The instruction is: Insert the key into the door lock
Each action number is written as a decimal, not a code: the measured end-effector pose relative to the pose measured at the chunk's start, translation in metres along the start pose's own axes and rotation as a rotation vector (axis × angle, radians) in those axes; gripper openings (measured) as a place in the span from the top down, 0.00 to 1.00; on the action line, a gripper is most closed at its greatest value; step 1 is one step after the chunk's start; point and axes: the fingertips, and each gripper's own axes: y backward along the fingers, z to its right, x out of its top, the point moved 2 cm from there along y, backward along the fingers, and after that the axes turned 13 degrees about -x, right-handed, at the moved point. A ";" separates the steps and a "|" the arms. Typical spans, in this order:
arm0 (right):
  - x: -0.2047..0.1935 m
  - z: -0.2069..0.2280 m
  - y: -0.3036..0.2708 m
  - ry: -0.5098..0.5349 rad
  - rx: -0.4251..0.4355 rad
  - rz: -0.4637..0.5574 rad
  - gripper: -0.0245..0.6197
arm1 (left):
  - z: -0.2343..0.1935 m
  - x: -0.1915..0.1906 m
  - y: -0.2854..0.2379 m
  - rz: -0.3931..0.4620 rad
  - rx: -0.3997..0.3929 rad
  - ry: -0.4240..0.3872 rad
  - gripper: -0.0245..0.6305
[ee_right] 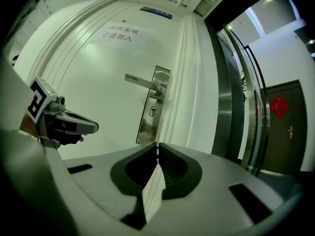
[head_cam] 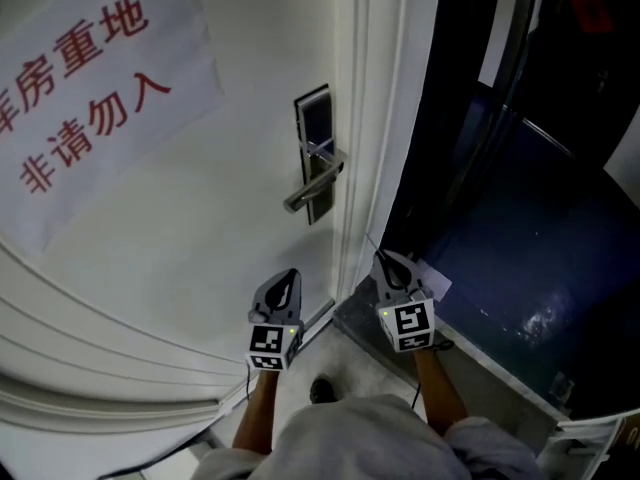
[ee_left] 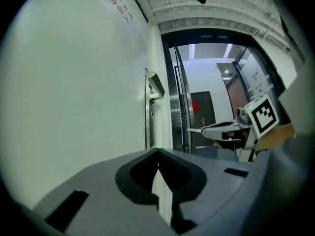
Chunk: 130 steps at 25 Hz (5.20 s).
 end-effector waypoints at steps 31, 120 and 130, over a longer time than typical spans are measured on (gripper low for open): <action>0.030 0.014 -0.071 0.076 0.143 0.119 0.92 | -0.030 0.006 -0.011 -0.008 0.176 -0.017 0.93; 0.073 -0.058 -0.142 1.207 0.048 0.353 0.92 | -0.049 -0.003 0.024 -0.016 0.240 0.001 0.93; 0.063 -0.053 -0.137 1.162 0.117 0.332 0.71 | -0.038 0.002 0.013 -0.017 0.215 -0.012 0.93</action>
